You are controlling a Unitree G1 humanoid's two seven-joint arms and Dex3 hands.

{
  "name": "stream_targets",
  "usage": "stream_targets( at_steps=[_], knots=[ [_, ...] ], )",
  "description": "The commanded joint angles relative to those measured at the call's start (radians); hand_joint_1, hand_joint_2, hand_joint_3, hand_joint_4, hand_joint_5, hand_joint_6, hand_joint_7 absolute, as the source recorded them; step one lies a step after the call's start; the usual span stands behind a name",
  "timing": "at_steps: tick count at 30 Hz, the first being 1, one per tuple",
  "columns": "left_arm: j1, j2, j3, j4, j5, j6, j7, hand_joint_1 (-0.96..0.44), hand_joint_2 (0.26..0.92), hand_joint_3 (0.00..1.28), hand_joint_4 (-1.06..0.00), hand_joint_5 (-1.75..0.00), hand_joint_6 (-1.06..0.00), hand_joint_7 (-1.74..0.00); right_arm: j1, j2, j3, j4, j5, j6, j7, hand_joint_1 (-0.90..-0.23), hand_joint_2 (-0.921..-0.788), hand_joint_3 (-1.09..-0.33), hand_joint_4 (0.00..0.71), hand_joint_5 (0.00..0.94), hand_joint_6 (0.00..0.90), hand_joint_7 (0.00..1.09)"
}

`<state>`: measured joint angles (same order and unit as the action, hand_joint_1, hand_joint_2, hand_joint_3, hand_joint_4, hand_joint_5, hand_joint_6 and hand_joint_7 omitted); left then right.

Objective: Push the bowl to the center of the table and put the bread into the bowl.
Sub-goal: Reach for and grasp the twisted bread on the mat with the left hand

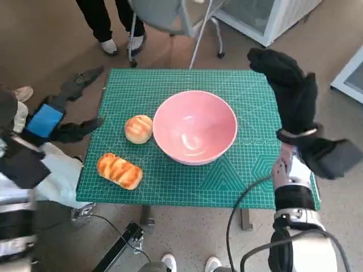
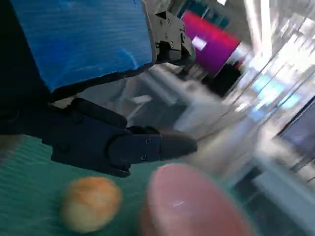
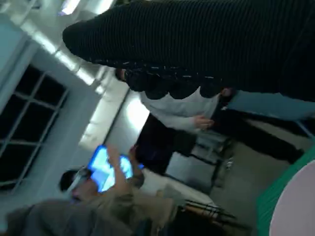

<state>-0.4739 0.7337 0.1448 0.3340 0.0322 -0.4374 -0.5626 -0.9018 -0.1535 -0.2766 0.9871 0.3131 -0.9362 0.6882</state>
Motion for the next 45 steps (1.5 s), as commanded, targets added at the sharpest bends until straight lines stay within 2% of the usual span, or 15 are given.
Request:
stream_targets(
  at_steps=[1,3,5,12,18,30,45],
  knots=[
    [0.033,0.073,-0.089,-0.157,0.044,0.180,-0.130,-0.31,0.748,0.01,-0.23,0.00,-0.26,-0.19,0.031,-0.011,0.014,-0.016,-0.010,0.000,0.001,-0.717,-0.921,-0.690,0.282,0.014,0.047,0.53],
    [0.042,0.094,-0.117,-0.206,0.064,0.236,-0.166,-0.20,0.721,0.00,-0.21,0.00,-0.27,-0.14,0.032,-0.014,0.017,-0.019,-0.010,0.005,-0.002,-0.717,-0.921,-0.690,0.278,0.012,0.047,0.53],
    [0.044,0.115,-0.151,-0.249,0.106,0.279,-0.198,-0.15,0.711,0.00,-0.19,0.00,-0.28,-0.10,0.034,-0.013,0.020,-0.022,-0.010,0.010,-0.005,-0.719,-0.921,-0.690,0.276,0.010,0.048,0.54],
    [0.043,0.148,-0.216,-0.330,0.199,0.363,-0.248,-0.08,0.695,0.00,-0.17,0.00,-0.27,-0.04,0.044,-0.015,0.029,-0.039,-0.013,0.017,-0.015,-0.723,-0.921,-0.690,0.269,0.005,0.047,0.55],
    [0.038,0.146,-0.261,-0.346,0.263,0.407,-0.262,-0.05,0.694,0.00,-0.17,0.00,-0.27,-0.03,0.049,-0.021,0.036,-0.047,-0.024,0.020,-0.033,-0.724,-0.921,-0.692,0.265,0.003,0.042,0.55],
    [-0.004,0.123,-0.353,-0.311,0.349,0.441,-0.297,-0.01,0.696,0.00,-0.15,0.00,-0.25,-0.01,0.063,-0.026,0.055,-0.070,-0.024,0.030,-0.051,-0.727,-0.921,-0.693,0.262,0.001,0.035,0.57],
    [-0.042,0.101,-0.431,-0.265,0.455,0.516,-0.310,-0.04,0.693,0.01,-0.13,0.00,-0.26,0.00,0.077,-0.034,0.059,-0.087,-0.009,0.042,-0.043,-0.731,-0.921,-0.690,0.262,0.001,0.025,0.57]
  ],
)
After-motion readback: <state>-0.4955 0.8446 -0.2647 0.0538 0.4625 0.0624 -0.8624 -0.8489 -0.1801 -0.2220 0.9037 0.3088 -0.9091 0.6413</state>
